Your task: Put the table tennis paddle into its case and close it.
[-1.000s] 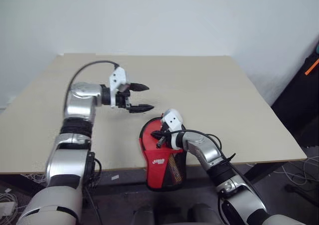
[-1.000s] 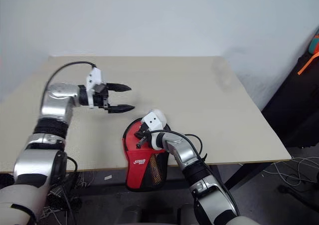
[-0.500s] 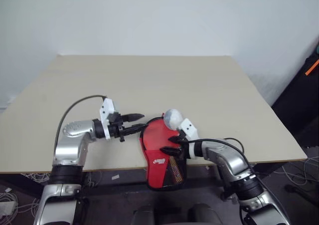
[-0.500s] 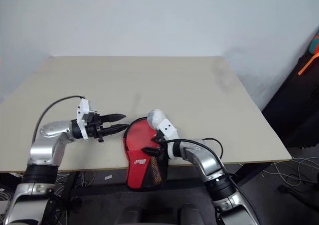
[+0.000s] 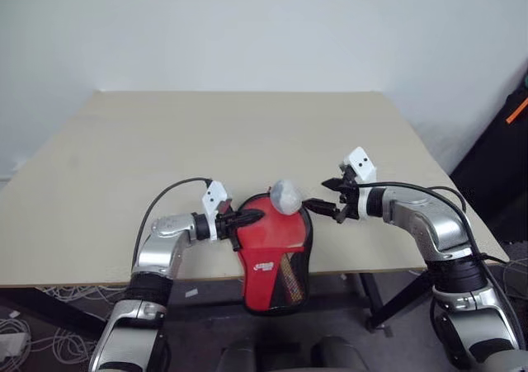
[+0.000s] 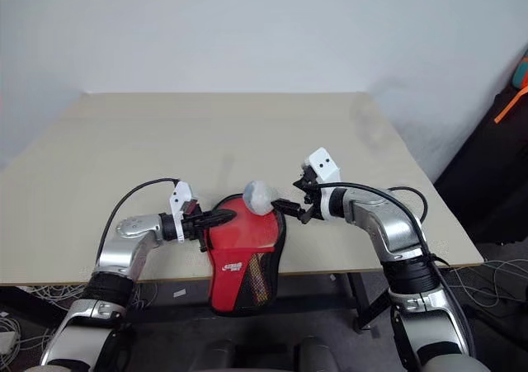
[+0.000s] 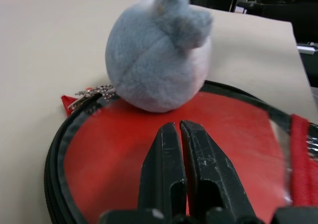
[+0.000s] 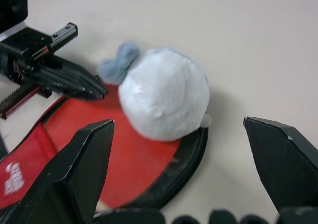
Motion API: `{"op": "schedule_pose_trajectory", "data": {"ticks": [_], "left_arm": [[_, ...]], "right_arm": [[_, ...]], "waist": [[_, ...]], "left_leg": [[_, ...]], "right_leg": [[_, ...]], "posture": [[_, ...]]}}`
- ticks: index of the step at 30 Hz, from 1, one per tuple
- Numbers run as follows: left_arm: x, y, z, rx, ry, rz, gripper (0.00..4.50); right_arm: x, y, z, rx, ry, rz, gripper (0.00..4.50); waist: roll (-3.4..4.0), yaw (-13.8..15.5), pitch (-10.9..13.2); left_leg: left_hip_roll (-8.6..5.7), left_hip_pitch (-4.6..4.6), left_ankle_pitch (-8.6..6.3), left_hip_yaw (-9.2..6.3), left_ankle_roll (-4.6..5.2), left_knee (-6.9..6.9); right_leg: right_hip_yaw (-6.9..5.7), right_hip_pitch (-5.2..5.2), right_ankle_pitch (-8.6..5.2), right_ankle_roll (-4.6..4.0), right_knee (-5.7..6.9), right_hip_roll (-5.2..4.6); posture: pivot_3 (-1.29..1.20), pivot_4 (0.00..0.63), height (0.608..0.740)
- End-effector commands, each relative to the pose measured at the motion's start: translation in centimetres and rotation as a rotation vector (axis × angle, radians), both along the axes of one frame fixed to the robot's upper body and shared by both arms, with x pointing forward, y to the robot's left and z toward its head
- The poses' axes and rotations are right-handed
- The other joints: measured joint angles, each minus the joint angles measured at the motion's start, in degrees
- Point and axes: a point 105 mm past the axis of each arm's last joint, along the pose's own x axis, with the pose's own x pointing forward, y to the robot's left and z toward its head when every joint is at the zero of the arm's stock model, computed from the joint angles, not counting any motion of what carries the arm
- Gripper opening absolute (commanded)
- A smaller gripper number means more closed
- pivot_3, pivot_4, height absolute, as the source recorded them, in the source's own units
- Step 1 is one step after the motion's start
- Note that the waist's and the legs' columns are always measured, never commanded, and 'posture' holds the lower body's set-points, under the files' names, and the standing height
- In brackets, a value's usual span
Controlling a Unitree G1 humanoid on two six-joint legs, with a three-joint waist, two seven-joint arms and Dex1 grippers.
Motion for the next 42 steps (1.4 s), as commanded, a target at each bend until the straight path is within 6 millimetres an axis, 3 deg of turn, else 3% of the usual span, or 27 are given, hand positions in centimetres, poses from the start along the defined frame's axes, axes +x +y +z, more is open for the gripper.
{"op": "schedule_pose_trajectory", "data": {"ticks": [1, 15, 30, 40, 42], "left_arm": [[0.6, -0.8, 0.6, 0.014, -0.034, -0.031, 0.04], [-0.6, -1.5, -1.9, 0.093, 0.072, -0.114, 0.04], [-0.8, -2.2, -3.5, 0.153, 0.086, -0.164, 0.04], [-1.0, -2.6, -4.9, 0.188, 0.116, -0.184, 0.00], [-1.0, -2.7, -5.1, 0.196, 0.122, -0.191, 0.00]], "right_arm": [[1.0, 1.3, 1.4, 0.029, -0.062, 0.013, 4.50], [2.2, 5.8, 0.0, 0.048, -0.039, 0.107, 4.50], [3.8, 7.1, -1.4, 0.008, -0.043, 0.112, 4.50], [5.0, 6.9, -1.5, -0.008, -0.064, 0.066, 1.26], [5.4, 6.7, -1.2, -0.009, -0.076, 0.044, 1.26]], "waist": [[0.00, 0.0, 0.0], [0.02, 0.1, 0.0], [0.21, 1.0, -0.1], [0.68, 1.4, -0.4], [0.71, 1.4, -0.4]], "left_leg": [[0.00, 0.00, 0.00, 0.00, 0.00, 0.00], [-0.02, 0.00, 0.00, -0.03, 0.01, 0.01], [-0.04, 0.04, 0.00, -0.03, 0.01, 0.02], [-0.08, 0.11, 0.02, -0.05, 0.03, 0.04], [-0.09, 0.13, 0.03, -0.06, 0.05, 0.04]], "right_leg": [[0.01, 0.00, 0.00, 0.00, 0.00, 0.00], [-0.01, 0.03, 0.09, -0.14, 0.01, -0.01], [-0.01, 0.07, 0.10, -0.14, 0.01, -0.02], [-0.02, 0.19, 0.07, -0.09, 0.01, -0.03], [-0.02, 0.20, -0.02, 0.05, 0.01, -0.04]], "posture": [[0.00, 0.000, 0.740], [0.00, 0.000, 0.740], [0.00, 0.000, 0.740], [0.00, 0.000, 0.740], [0.00, 0.000, 0.740]]}}
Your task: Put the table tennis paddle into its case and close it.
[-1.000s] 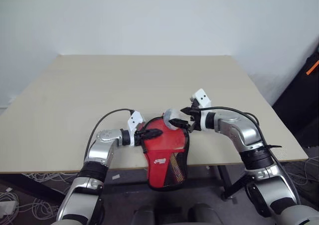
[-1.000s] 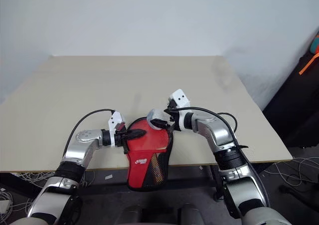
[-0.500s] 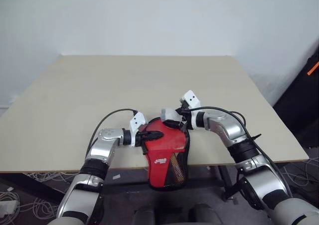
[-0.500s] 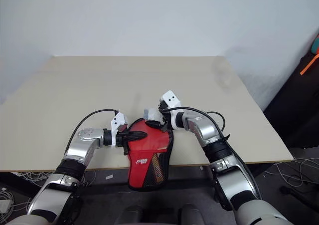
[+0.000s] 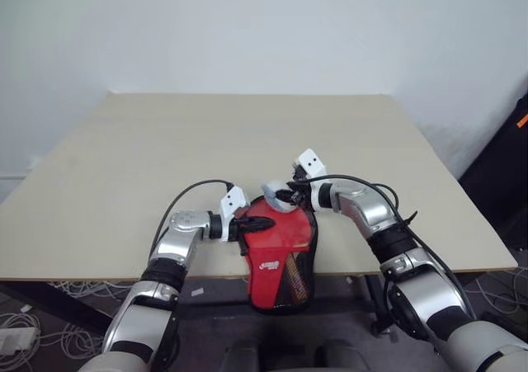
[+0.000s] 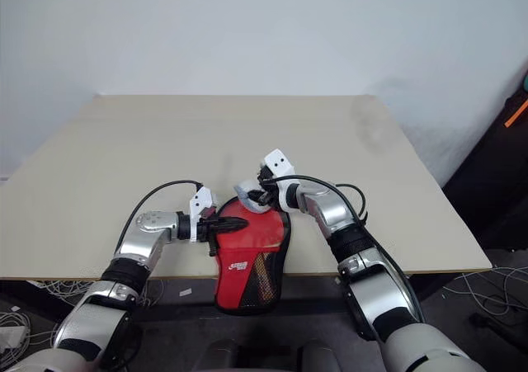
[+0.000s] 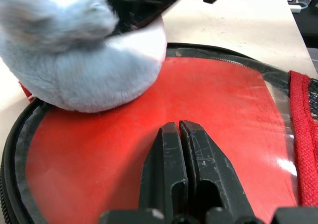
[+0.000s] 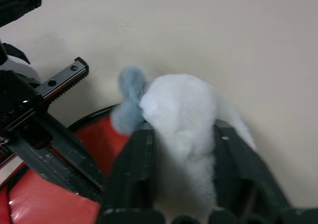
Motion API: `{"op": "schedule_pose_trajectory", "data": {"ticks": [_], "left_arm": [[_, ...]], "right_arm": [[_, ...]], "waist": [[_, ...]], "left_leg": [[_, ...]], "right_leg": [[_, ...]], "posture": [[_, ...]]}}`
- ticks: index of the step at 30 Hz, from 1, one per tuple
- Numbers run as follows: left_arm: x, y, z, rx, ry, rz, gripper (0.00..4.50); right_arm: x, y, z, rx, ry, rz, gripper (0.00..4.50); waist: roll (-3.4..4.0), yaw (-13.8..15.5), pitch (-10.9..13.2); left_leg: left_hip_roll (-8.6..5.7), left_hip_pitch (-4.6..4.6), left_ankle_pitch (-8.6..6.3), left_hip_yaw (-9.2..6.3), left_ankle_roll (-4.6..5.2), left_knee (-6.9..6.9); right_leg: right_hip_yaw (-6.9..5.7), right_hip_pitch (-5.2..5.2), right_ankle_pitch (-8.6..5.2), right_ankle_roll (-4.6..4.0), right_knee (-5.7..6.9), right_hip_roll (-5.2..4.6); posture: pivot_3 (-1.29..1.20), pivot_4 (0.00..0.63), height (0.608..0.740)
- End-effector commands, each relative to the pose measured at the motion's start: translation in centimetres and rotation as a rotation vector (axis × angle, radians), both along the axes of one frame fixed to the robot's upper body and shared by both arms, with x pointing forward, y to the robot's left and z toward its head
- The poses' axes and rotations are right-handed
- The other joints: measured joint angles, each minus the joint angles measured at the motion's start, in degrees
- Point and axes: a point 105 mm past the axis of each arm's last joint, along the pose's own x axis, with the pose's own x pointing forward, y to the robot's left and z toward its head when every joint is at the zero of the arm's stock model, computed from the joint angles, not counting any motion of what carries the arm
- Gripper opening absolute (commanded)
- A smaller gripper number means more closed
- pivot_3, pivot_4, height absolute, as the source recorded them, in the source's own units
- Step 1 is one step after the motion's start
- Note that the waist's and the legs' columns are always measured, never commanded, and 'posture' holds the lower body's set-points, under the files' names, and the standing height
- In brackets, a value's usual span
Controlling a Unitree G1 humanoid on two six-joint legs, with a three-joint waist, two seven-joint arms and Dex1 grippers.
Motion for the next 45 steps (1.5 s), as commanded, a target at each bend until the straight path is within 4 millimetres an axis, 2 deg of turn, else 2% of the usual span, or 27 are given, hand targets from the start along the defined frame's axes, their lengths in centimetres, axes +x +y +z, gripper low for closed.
{"op": "schedule_pose_trajectory", "data": {"ticks": [1, 8, 14, 18, 20, 32, 45], "left_arm": [[-1.2, -0.6, -2.9, 0.090, 0.092, -0.036, 0.00], [-1.1, -0.6, -3.6, 0.107, 0.101, -0.038, 0.00], [-1.6, -0.4, -4.5, 0.114, 0.103, -0.036, 0.00], [-2.0, -0.2, -5.1, 0.112, 0.105, -0.032, 0.00], [-2.3, -0.1, -5.4, 0.110, 0.105, -0.029, 0.00], [-3.3, 0.7, -6.7, 0.117, 0.126, -0.007, 0.00], [-3.7, 1.1, -7.1, 0.108, 0.139, 0.011, 0.00]], "right_arm": [[1.4, -0.1, 2.1, 0.018, -0.078, -0.036, 1.26], [2.8, -1.2, 3.2, 0.016, -0.123, -0.094, 1.26], [4.0, -3.4, 3.2, -0.021, -0.145, -0.151, 1.26], [4.5, -5.1, 3.1, -0.052, -0.153, -0.177, 1.26], [4.5, -5.9, 2.9, -0.070, -0.156, -0.181, 1.26], [4.1, -10.3, 2.2, -0.166, -0.156, -0.190, 1.26], [1.3, -14.2, 1.4, -0.242, -0.132, -0.147, 1.26]], "waist": [[0.02, 0.0, 0.0], [0.17, 0.0, -0.1], [0.24, 0.0, -0.1], [0.28, 0.0, -0.2], [0.31, 0.0, -0.2], [0.64, 0.0, -0.4], [1.03, -0.1, -0.7]], "left_leg": [[0.00, 0.00, 0.00, -0.01, 0.00, 0.01], [-0.05, 0.03, 0.04, -0.06, 0.06, 0.01], [-0.08, 0.22, 0.03, -0.14, 0.06, -0.01], [-0.10, 0.88, -0.02, -0.06, 0.05, -0.27], [-0.10, 0.88, -0.04, -0.06, 0.02, -0.28], [-0.14, 0.89, -0.04, -0.04, 0.07, -0.29], [-0.13, 0.98, -0.13, 0.01, -0.04, -0.36]], "right_leg": [[0.00, 0.00, 0.00, 0.00, 0.00, 0.00], [-0.03, 0.11, 0.00, 0.00, -0.01, -0.03], [-0.07, 0.40, -0.02, 0.01, -0.12, -0.04], [-0.02, 0.82, -0.18, -0.04, -0.22, -0.10], [-0.01, 0.82, -0.19, -0.04, -0.22, -0.11], [0.03, 0.81, -0.21, -0.02, -0.23, -0.14], [0.07, 0.79, -0.26, 0.00, -0.26, -0.13]], "posture": [[0.00, 0.000, 0.740], [0.00, 0.000, 0.740], [0.00, 0.000, 0.740], [0.00, 0.000, 0.740], [0.00, 0.000, 0.740], [0.00, 0.000, 0.740], [0.00, 0.000, 0.740]]}}
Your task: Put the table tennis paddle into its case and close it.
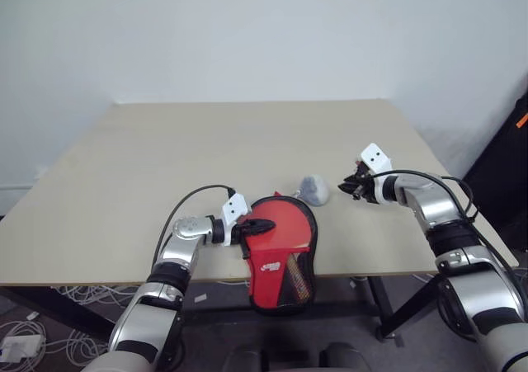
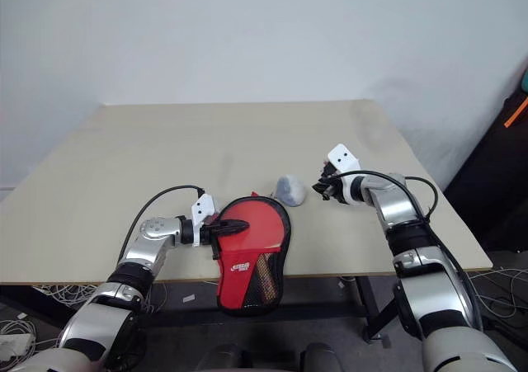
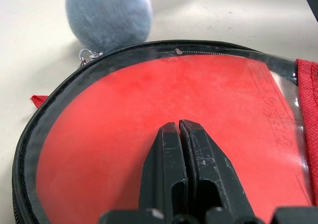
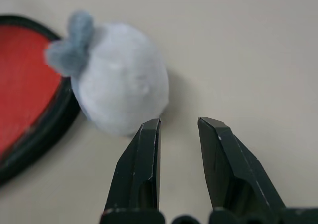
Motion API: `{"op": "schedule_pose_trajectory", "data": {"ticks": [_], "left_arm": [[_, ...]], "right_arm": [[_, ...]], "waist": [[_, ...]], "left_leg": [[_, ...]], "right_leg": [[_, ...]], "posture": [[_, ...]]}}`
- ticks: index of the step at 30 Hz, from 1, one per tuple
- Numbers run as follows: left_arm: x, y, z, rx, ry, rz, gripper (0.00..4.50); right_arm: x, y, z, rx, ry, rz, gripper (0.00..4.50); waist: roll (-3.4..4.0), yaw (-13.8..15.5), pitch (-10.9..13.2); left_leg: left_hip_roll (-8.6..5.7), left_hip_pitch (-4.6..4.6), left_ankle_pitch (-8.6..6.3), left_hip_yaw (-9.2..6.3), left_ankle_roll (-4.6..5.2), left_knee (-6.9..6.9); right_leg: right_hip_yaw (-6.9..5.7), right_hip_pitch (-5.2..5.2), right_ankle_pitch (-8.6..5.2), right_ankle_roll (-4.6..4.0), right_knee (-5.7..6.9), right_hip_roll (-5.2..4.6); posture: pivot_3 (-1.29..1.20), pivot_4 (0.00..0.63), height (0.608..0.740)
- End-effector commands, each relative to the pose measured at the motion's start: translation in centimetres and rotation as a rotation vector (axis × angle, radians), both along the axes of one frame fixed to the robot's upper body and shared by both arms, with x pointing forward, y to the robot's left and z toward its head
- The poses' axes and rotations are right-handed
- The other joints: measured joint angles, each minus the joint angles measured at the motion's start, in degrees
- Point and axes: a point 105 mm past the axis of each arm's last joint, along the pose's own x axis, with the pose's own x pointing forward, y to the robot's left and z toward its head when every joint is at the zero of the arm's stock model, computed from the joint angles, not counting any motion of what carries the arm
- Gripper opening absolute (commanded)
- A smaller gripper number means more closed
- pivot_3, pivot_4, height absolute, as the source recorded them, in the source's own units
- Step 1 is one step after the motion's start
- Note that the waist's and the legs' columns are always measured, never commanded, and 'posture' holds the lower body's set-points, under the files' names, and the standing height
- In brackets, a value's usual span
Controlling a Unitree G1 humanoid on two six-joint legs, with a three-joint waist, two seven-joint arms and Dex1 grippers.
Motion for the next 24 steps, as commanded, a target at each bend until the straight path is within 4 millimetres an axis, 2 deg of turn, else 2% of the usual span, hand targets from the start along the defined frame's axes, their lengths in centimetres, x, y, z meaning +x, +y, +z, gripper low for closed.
{"op": "schedule_pose_trajectory", "data": {"ticks": [1, 4, 8, 12, 15, 18, 21, 24], "left_arm": [[-3.3, 0.9, -5.3, 0.099, 0.206, -0.004, 0.00], [-3.4, 0.9, -5.3, 0.097, 0.206, -0.005, 0.00], [-3.3, 0.8, -5.2, 0.096, 0.204, -0.009, 0.00], [-3.2, 0.7, -5.1, 0.096, 0.199, -0.009, 0.00], [-3.1, 0.8, -5.0, 0.097, 0.195, -0.008, 0.00], [-3.1, 0.8, -5.0, 0.099, 0.195, -0.008, 0.00], [-3.1, 0.9, -5.0, 0.102, 0.195, -0.009, 0.00], [-3.1, 0.9, -5.0, 0.104, 0.196, -0.010, 0.00]], "right_arm": [[-0.2, -0.5, 1.8, 0.002, -0.049, 0.012, 1.26], [-0.4, -0.7, 1.7, 0.002, -0.042, 0.005, 1.26], [-1.0, 0.3, 2.0, 0.044, -0.013, 0.041, 1.26], [-1.8, 0.7, 3.1, 0.055, 0.003, 0.091, 2.16], [-1.7, 0.7, 4.5, 0.050, -0.026, 0.107, 3.24], [-1.5, 1.6, 6.2, 0.096, -0.051, 0.123, 4.36], [-1.0, 2.9, 7.8, 0.165, -0.068, 0.122, 4.44], [0.0, 4.1, 8.1, 0.213, -0.063, 0.080, 4.44]], "waist": [[0.02, 0.0, 0.0], [0.09, 0.0, -0.1], [0.13, 0.0, -0.1], [0.13, 0.0, -0.1], [0.11, 0.0, -0.1], [0.12, 0.0, -0.1], [0.16, 0.0, -0.1], [0.15, 0.0, -0.1]], "left_leg": [[0.00, 0.00, -0.03, 0.01, -0.04, 0.00], [0.00, 0.01, -0.04, 0.02, -0.06, -0.01], [0.00, 0.01, -0.03, 0.01, -0.06, -0.03], [0.00, 0.01, -0.05, 0.01, -0.08, -0.04], [0.00, 0.00, -0.06, 0.01, -0.09, -0.04], [0.01, 0.01, -0.06, 0.01, -0.10, -0.08], [0.01, 0.02, -0.06, 0.02, -0.11, -0.10], [0.02, 0.02, -0.06, 0.01, -0.11, -0.12]], "right_leg": [[0.01, -0.01, 0.00, 0.00, 0.00, 0.00], [0.01, -0.02, 0.00, 0.00, -0.01, 0.00], [0.00, -0.03, -0.01, 0.00, -0.01, 0.00], [0.00, -0.03, -0.02, 0.00, -0.02, 0.00], [-0.01, -0.04, -0.02, 0.00, -0.05, -0.01], [-0.01, -0.06, -0.02, 0.00, -0.06, -0.01], [0.00, -0.07, -0.02, -0.01, -0.05, -0.01], [-0.01, -0.08, -0.02, -0.01, -0.06, 0.00]], "posture": [[0.00, 0.000, 0.740], [0.00, 0.000, 0.740], [0.00, 0.000, 0.740], [0.00, 0.000, 0.740], [0.00, 0.000, 0.740], [0.00, 0.000, 0.740], [0.00, 0.000, 0.740], [0.00, 0.000, 0.740]]}}
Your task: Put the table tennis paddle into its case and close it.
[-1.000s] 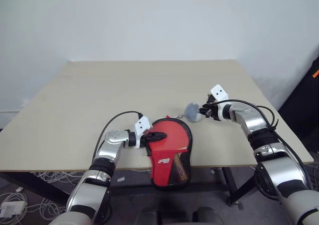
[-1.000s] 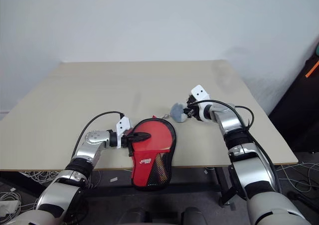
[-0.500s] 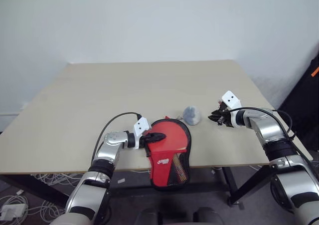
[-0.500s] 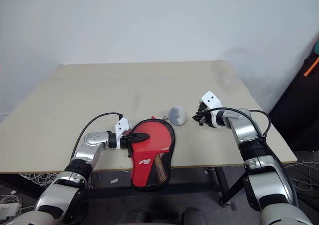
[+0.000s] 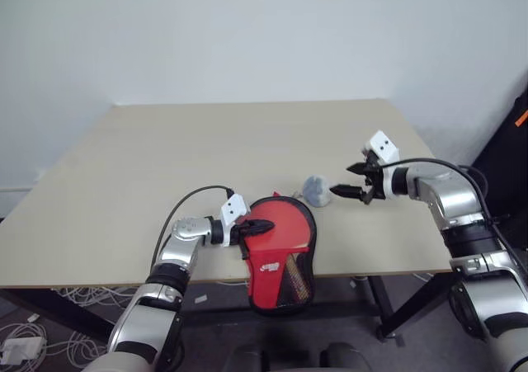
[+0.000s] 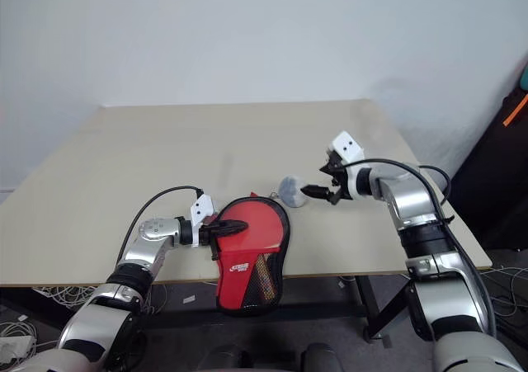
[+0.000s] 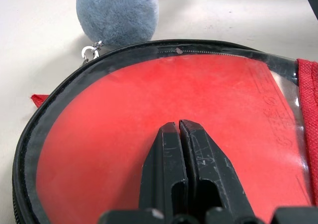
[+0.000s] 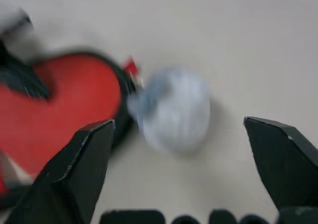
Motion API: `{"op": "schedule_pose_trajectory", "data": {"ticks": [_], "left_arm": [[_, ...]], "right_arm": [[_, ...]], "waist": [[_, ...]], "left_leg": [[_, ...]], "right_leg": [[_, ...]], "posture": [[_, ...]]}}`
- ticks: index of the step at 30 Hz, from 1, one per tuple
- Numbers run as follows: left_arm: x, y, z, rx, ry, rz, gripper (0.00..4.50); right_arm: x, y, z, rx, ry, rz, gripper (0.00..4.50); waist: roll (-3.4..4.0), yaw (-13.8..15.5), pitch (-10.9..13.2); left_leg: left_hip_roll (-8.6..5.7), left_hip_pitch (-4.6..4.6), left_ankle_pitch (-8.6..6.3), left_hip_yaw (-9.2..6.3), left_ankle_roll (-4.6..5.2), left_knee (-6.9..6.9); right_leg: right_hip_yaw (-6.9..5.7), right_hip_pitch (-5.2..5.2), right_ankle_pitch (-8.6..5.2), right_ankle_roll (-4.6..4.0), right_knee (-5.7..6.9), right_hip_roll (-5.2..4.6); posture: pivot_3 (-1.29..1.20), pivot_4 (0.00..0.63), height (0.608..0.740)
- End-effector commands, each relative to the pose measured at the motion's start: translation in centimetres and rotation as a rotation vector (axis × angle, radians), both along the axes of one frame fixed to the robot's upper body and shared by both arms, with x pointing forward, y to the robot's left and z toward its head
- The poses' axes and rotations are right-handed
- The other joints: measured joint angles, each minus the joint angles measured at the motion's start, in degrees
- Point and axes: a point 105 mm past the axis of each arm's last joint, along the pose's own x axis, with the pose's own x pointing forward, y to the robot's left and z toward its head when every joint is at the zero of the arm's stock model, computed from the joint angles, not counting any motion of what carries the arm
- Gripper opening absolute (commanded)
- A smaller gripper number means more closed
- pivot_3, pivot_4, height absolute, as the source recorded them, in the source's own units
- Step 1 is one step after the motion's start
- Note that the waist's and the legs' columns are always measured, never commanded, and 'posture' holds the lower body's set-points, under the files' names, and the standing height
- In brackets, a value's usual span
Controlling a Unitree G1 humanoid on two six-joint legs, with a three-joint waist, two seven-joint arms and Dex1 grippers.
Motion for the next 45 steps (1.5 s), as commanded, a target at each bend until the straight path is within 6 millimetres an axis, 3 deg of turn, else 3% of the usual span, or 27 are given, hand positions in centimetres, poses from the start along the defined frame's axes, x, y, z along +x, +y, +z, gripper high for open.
{"op": "schedule_pose_trajectory", "data": {"ticks": [1, 7, 14, 28, 40, 42, 45], "left_arm": [[-3.0, 0.8, -4.9, 0.106, 0.193, -0.013, 0.00], [-2.8, 0.8, -4.8, 0.105, 0.188, -0.004, 0.00], [-2.9, 1.1, -4.8, 0.102, 0.185, 0.006, 0.00], [-2.8, 1.1, -4.7, 0.101, 0.180, 0.012, 0.00], [-2.4, 0.8, -4.5, 0.104, 0.174, 0.005, 0.00], [-2.4, 0.8, -4.5, 0.104, 0.172, 0.005, 0.00], [-2.4, 0.7, -4.5, 0.105, 0.171, 0.004, 0.00]], "right_arm": [[1.4, 1.3, 2.1, 0.075, -0.047, -0.049, 4.44], [3.2, 3.6, -0.7, 0.122, 0.033, -0.125, 4.44], [4.7, 3.5, -3.9, 0.074, 0.064, -0.228, 4.44], [4.7, 3.2, -6.3, 0.030, 0.098, -0.252, 4.44], [4.6, 3.3, -6.5, 0.019, 0.112, -0.249, 0.61], [4.6, 3.4, -6.5, 0.016, 0.112, -0.245, 0.21], [4.5, 3.4, -6.5, 0.011, 0.113, -0.242, 0.15]], "waist": [[-0.02, 0.0, 0.0], [-0.10, 0.0, 0.0], [-0.08, -0.1, 0.0], [-0.08, -0.1, 0.0], [-0.08, 0.0, 0.0], [-0.08, 0.0, 0.0], [-0.08, 0.0, 0.0]], "left_leg": [[0.00, 0.01, 0.00, 0.00, 0.00, -0.01], [0.00, -0.02, 0.01, -0.01, 0.01, -0.04], [0.00, 0.01, 0.02, -0.02, 0.03, -0.08], [0.01, 0.01, 0.08, -0.02, 0.13, -0.14], [0.00, 0.01, 0.03, -0.03, 0.05, -0.13], [0.00, 0.01, 0.03, -0.03, 0.04, -0.13], [0.00, 0.01, 0.02, -0.04, 0.03, -0.13]], "right_leg": [[0.00, 0.00, 0.00, 0.00, 0.00, 0.00], [-0.01, 0.01, 0.00, -0.01, -0.01, -0.01], [0.00, 0.02, 0.01, -0.01, 0.00, 0.01], [0.02, 0.01, 0.00, -0.01, 0.00, 0.02], [0.01, 0.01, 0.00, -0.02, -0.01, 0.01], [0.01, 0.01, 0.00, -0.01, -0.01, 0.01], [0.01, 0.01, 0.00, -0.02, -0.01, 0.01]], "posture": [[0.00, 0.000, 0.740], [0.00, 0.000, 0.740], [0.00, 0.000, 0.740], [0.00, 0.000, 0.740], [0.00, 0.000, 0.740], [0.00, 0.000, 0.740], [0.00, 0.000, 0.740]]}}
